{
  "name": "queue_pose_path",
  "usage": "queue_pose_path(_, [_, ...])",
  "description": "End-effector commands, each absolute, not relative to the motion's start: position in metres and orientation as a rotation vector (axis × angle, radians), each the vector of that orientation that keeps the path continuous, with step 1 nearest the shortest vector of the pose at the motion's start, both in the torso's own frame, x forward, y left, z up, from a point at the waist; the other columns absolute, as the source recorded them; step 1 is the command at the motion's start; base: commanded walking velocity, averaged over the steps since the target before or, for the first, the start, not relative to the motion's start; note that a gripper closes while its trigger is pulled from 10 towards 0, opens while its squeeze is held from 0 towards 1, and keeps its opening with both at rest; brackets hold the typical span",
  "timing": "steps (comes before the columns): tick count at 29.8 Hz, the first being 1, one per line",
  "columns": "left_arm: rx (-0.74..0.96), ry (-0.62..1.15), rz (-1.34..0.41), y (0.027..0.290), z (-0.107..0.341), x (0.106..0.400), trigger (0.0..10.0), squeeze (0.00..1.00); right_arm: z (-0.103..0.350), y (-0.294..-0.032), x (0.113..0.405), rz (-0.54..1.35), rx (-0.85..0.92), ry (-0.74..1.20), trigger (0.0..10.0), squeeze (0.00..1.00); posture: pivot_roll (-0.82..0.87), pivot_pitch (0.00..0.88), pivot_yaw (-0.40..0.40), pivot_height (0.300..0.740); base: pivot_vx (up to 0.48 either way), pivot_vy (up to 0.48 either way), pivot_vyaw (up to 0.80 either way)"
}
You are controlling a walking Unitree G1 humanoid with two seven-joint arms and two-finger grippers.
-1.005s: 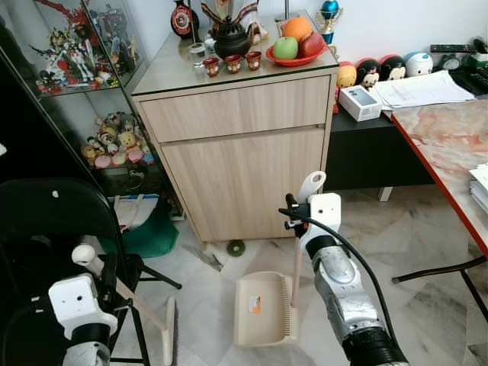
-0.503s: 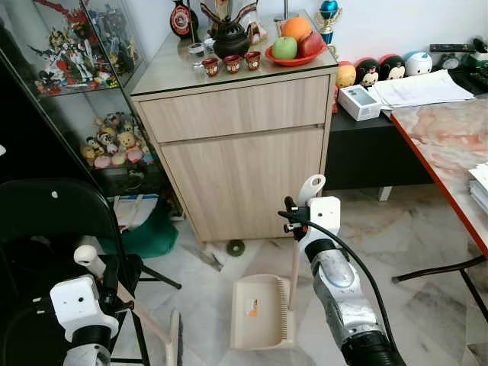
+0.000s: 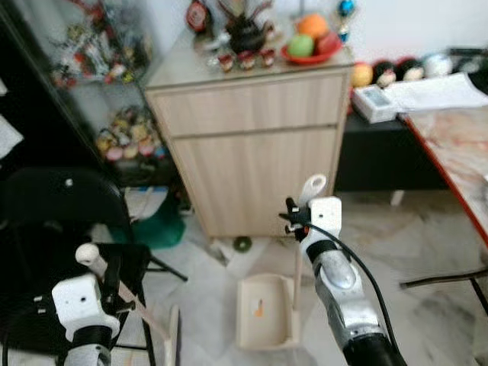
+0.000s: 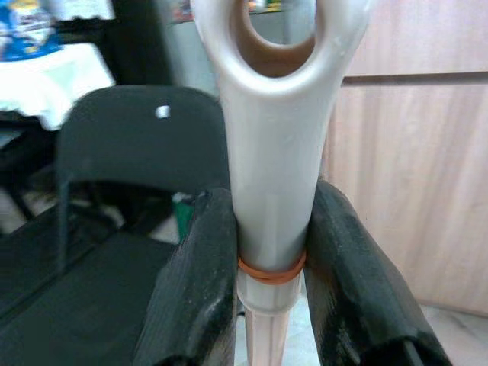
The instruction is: Sweep floor
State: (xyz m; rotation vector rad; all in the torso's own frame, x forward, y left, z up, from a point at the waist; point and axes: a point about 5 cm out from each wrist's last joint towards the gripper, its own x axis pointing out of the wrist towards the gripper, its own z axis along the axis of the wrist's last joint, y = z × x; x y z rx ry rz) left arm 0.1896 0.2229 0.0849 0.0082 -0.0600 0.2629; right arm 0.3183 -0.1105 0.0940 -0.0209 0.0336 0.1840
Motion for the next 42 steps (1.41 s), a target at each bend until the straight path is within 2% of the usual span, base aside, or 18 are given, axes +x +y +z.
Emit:
queue_pose_path(1, [0.032, -0.090, 0.275, 0.229, 0.094, 0.190, 10.0, 0.00, 0.106, -0.101, 0.319, 0.218, 0.000, -0.027, 10.0, 0.00, -0.12, 0.010, 0.162, 0.740, 0.000, 0.000, 0.80])
queue_pose_path(32, [0.029, -0.088, 0.220, 0.223, 0.095, 0.196, 10.0, 0.00, 0.100, -0.097, 0.317, 0.232, -0.014, 0.010, 10.0, 0.00, -0.13, 0.001, 0.171, 0.740, 0.000, 0.000, 0.80])
queue_pose_path(39, [0.022, -0.084, 0.232, 0.224, 0.093, 0.197, 10.0, 0.00, 0.090, -0.108, 0.315, 0.198, -0.086, 0.089, 10.0, 0.00, -0.13, 0.023, 0.171, 0.740, 0.000, 0.000, 0.75])
queue_pose_path(42, [0.014, -0.077, 0.234, 0.224, 0.092, 0.197, 10.0, 0.00, 0.087, -0.113, 0.317, 0.172, -0.097, 0.103, 10.0, 0.00, -0.13, 0.024, 0.172, 0.740, 0.000, 0.000, 0.00])
